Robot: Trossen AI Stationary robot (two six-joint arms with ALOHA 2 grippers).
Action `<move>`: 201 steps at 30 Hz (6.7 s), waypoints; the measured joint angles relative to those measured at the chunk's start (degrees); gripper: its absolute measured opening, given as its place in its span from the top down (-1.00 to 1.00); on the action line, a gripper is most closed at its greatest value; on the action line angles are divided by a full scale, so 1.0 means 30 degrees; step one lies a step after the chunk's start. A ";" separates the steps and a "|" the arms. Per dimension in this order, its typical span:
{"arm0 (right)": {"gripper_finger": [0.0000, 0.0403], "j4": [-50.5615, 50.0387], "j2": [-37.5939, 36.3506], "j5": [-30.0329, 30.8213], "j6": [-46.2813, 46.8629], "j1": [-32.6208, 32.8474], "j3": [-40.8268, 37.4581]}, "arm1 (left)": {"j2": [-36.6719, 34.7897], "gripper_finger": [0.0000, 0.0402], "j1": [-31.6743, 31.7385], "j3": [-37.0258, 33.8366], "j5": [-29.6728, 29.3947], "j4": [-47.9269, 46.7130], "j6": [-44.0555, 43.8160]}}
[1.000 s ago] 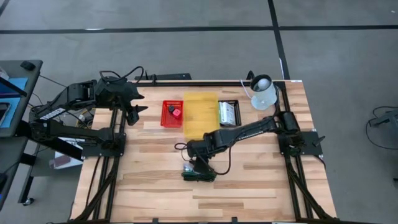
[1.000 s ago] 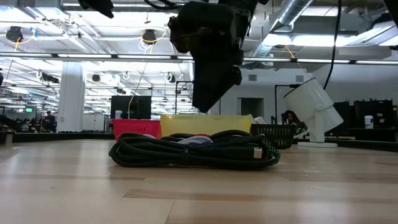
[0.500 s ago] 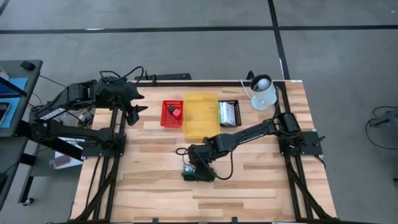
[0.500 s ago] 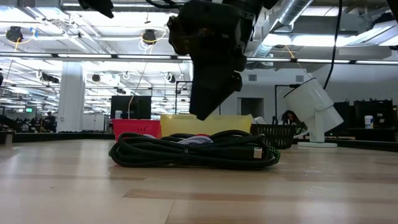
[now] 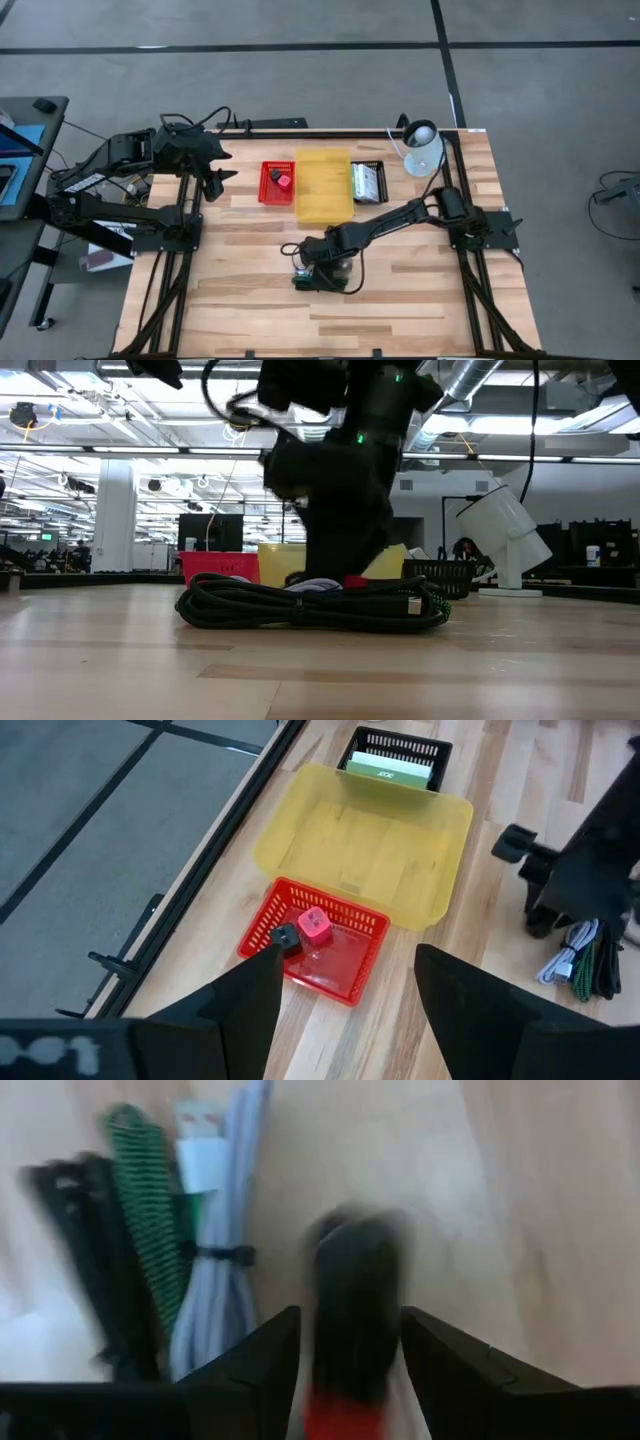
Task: Pick and place items into bin
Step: Put the top black USB cable into the yellow bin, then put the white USB cable into the yellow bin, then put the black USB cable into the yellow bin
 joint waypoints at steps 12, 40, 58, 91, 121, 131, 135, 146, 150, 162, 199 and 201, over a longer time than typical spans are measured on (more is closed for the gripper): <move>0.45 -0.0133 0.1144 0.1006 0.2006 0.0018 0.0127 | 0.0006 -0.10 0.0001 0.0000 0.0001 -0.0107 0.0000; 0.85 0.0107 -0.3813 0.5430 0.2127 -0.3723 0.2505 | 0.0006 -0.10 0.0003 0.0000 0.0005 -0.0124 0.0000; 0.50 -0.0887 -0.3644 0.5897 0.3557 -0.7762 0.1894 | 0.0006 -0.10 0.0003 0.0000 0.0000 -0.0124 0.0000; 0.50 -0.0762 -0.2183 0.4307 0.4996 0.2262 0.2014 | 0.0007 -0.10 0.0003 0.0000 0.0006 -0.0130 0.0000; 0.54 0.1826 0.1842 -0.0192 0.5624 0.0754 0.1938 | 0.0007 -0.10 -0.0004 0.0000 0.0000 -0.0204 0.0000; 0.85 0.1505 0.1855 -0.0131 0.6612 0.0608 0.2081 | 0.0007 -0.10 -0.0004 0.0000 0.0000 -0.0204 0.0000; 0.78 -0.0138 0.2002 0.0100 0.6598 0.0571 0.3218 | 0.0007 -0.10 -0.0004 0.0000 0.0000 -0.0204 0.0000; 0.86 -0.4860 0.1946 0.1776 0.5280 -0.0166 0.7107 | 0.0007 -0.10 -0.0004 0.0000 0.0000 -0.0204 0.0000; 0.79 -0.7528 0.1930 0.3098 0.5215 -0.0859 0.8769 | 0.0007 -0.10 -0.0003 0.0000 0.0000 -0.0204 -0.0001; 0.78 -1.4259 0.1900 0.8281 0.5110 -0.3798 1.1599 | 0.0007 -0.10 0.0000 0.0000 0.0000 -0.0204 0.0000; 0.57 -1.3832 0.1958 0.6890 0.5244 0.0089 1.1584 | 0.0007 -0.10 -0.0004 0.0000 0.0000 -0.0204 0.0000; 0.57 -1.3290 0.1958 0.6571 0.5243 0.0851 1.1584 | 0.0007 -0.10 -0.0003 0.0000 0.0000 -0.0204 0.0000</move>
